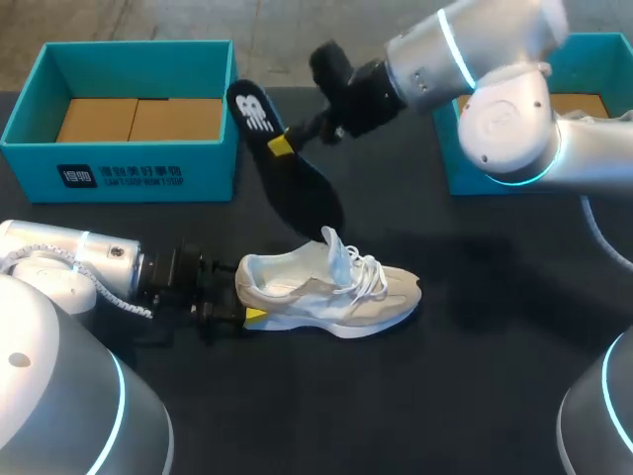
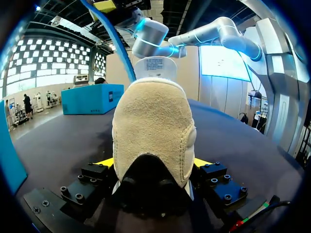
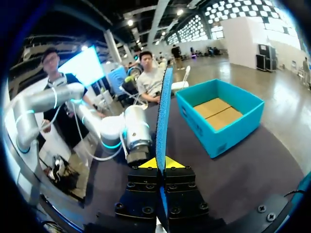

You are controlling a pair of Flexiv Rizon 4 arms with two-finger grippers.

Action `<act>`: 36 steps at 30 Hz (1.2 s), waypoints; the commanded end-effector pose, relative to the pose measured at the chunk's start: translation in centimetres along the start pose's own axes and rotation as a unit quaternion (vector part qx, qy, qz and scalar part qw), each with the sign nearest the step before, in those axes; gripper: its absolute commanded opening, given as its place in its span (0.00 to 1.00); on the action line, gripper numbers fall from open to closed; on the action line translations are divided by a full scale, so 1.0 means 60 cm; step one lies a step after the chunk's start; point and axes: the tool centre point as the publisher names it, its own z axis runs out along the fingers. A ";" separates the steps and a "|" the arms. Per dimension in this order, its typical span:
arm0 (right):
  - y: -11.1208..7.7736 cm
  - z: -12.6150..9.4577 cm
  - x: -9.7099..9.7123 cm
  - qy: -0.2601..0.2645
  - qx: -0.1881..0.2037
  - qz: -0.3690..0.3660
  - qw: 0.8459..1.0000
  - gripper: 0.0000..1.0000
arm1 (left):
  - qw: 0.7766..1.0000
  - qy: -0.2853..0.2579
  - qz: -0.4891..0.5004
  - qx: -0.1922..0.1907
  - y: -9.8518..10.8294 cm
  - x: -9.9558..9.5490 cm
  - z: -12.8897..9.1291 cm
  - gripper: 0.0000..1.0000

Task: Take the shoe out of the shoebox, open the shoe tongue, remove and reinsert the insole, then place the shoe into the shoebox

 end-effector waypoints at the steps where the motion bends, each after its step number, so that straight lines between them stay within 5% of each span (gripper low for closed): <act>1: 0.000 -0.020 0.014 -0.008 -0.052 0.024 0.998 0.00 | 1.000 -0.001 0.000 0.000 0.004 0.003 0.001 0.00; 11: 0.051 -0.053 0.030 0.043 -0.117 0.023 0.992 0.00 | 1.000 -0.001 0.000 0.000 0.004 0.003 0.001 0.00; 13: 0.061 -0.056 0.032 0.045 -0.093 0.010 0.995 0.00 | 1.000 -0.001 0.000 0.000 0.004 0.003 0.001 0.00; 32: 0.061 -0.056 0.032 0.045 -0.093 0.010 0.995 0.00 | 1.000 -0.001 0.000 0.000 0.004 0.003 0.001 0.00; 36: 0.079 -0.077 0.045 0.071 -0.130 0.013 0.989 0.00 | 1.000 -0.001 0.000 0.000 0.004 0.003 0.001 0.00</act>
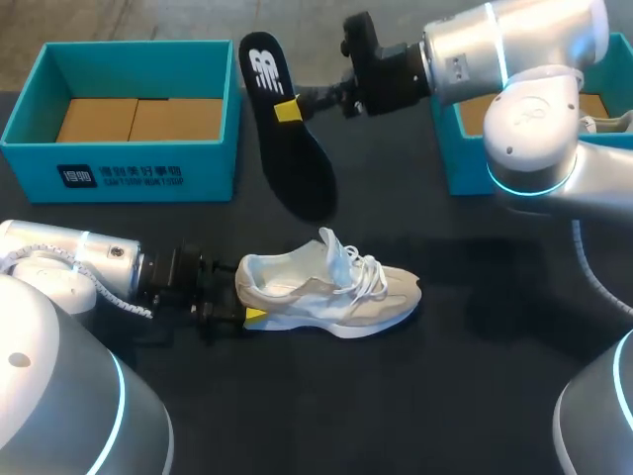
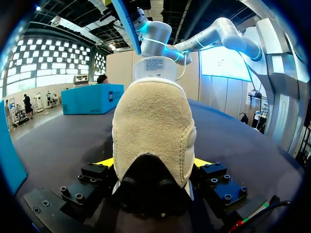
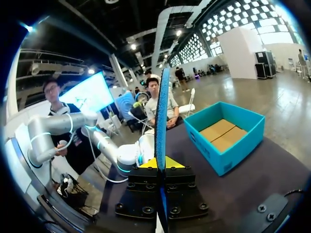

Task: Take the shoe out of the shoebox, open the shoe tongue, remove and reinsert the insole, then place the shoe into the shoebox

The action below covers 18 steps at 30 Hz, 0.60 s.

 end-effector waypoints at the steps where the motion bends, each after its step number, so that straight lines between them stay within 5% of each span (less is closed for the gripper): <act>1: 0.012 -0.012 0.014 0.023 -0.025 -0.003 0.999 0.00 | 1.000 -0.001 0.000 0.000 0.004 0.003 0.001 0.00; 18: 0.076 -0.067 0.114 0.044 -0.055 0.036 0.997 0.00 | 1.000 -0.001 0.000 0.000 0.004 0.003 0.001 0.00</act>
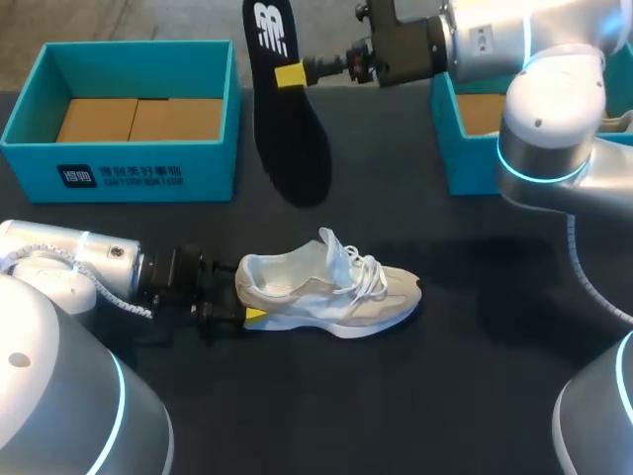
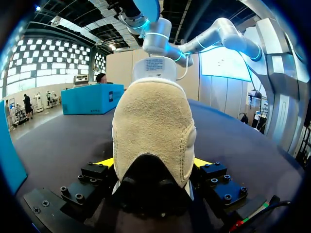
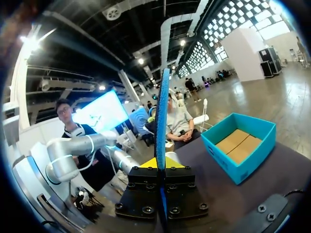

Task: Take the shoe out of the shoebox, open the shoe tongue, remove and reinsert the insole, then place the shoe into the shoebox

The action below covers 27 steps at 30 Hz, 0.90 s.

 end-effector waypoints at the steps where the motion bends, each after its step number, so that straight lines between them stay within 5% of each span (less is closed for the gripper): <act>1: -0.001 -0.023 0.044 -0.016 -0.013 0.002 1.000 0.00 | 1.000 -0.001 0.000 0.000 0.004 0.003 0.001 0.00; 27: -0.020 -0.075 0.191 -0.065 -0.037 0.016 0.997 0.00 | 1.000 -0.001 0.000 0.000 0.004 0.003 0.001 0.00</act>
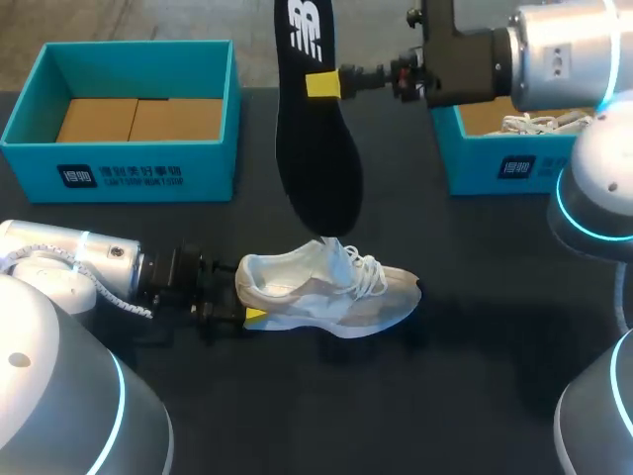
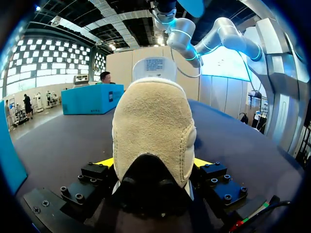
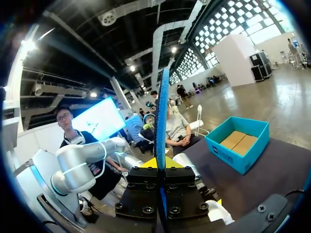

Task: Take the shoe out of the shoebox, open the shoe tongue, remove and reinsert the insole, then place the shoe into the shoebox

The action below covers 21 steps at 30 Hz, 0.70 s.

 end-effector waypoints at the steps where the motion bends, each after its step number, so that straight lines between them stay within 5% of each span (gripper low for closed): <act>1: -0.012 -0.009 0.020 -0.019 -0.005 0.004 1.000 0.00 | 1.000 -0.001 0.000 0.000 0.004 0.003 0.001 0.00; 21: -0.044 -0.079 0.129 -0.067 -0.013 0.019 0.998 0.00 | 1.000 -0.001 0.000 0.000 0.004 0.003 0.001 0.00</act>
